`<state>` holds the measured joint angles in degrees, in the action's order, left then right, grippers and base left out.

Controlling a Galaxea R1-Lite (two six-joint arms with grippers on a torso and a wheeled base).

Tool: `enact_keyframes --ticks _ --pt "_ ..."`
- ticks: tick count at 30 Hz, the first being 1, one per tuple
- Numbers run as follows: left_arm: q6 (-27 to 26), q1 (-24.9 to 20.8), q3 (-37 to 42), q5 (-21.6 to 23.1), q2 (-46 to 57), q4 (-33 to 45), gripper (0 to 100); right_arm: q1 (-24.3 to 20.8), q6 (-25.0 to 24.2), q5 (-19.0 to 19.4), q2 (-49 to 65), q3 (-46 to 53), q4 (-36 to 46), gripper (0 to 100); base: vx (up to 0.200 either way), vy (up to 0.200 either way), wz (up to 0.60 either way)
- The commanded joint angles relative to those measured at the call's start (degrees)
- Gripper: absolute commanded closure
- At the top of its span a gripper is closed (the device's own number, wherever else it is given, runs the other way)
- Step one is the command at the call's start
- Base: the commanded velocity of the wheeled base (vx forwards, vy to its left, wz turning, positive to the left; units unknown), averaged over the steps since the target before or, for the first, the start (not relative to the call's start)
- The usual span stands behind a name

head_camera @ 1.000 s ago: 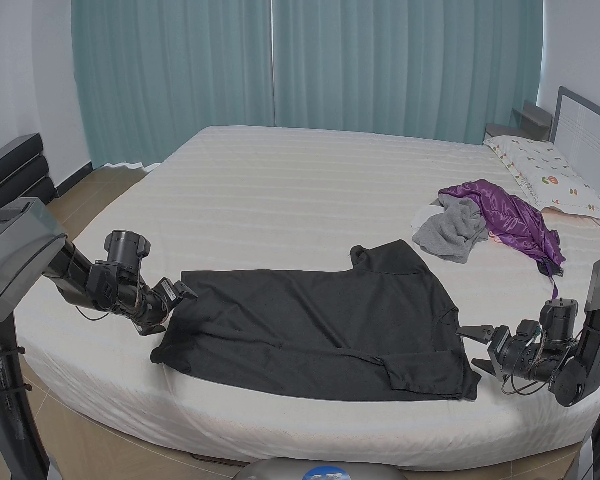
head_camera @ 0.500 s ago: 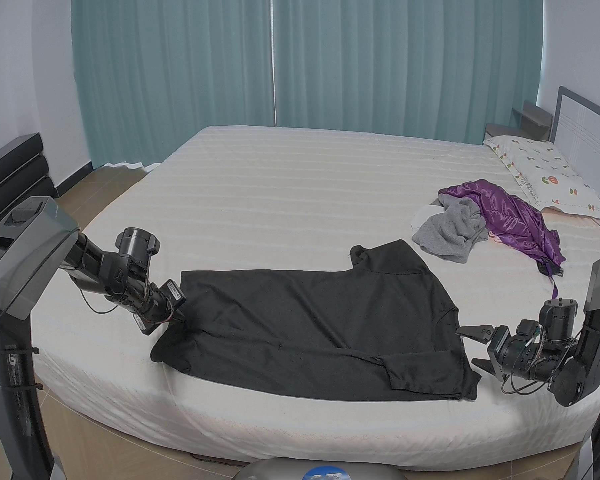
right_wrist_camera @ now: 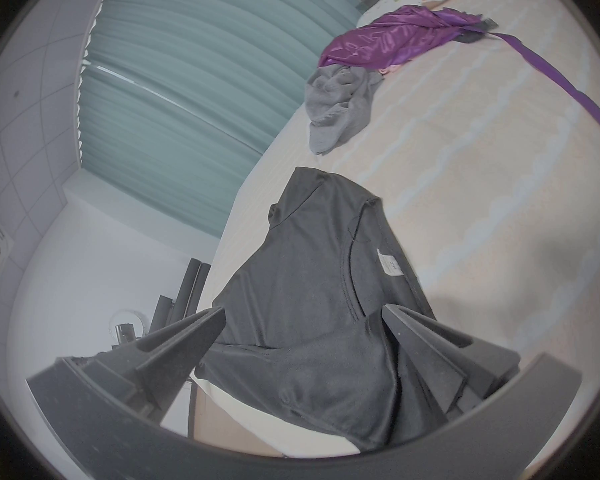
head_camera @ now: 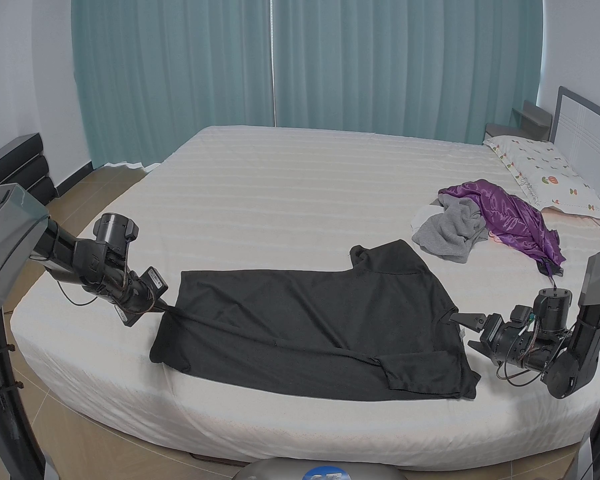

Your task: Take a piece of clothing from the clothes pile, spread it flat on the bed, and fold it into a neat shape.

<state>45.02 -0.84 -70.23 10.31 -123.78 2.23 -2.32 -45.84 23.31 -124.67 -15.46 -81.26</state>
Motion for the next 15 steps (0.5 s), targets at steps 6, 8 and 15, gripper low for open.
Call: enact_keyframes --ticks 6,8,15 --pt "0.2 0.1 1.8 0.6 2.1 -0.1 100 -0.8 6.4 0.9 -7.6 -5.6 0.4 0 0.0 0.0 0.0" --pt "0.2 0.1 1.8 0.6 2.0 -0.2 100 -0.9 6.9 2.0 -8.6 -6.4 0.5 0 0.0 0.0 0.0" --pt "0.2 -0.1 1.8 0.6 2.0 -0.1 100 -0.6 10.7 3.7 -11.6 -8.2 0.5 0 0.0 0.0 0.0"
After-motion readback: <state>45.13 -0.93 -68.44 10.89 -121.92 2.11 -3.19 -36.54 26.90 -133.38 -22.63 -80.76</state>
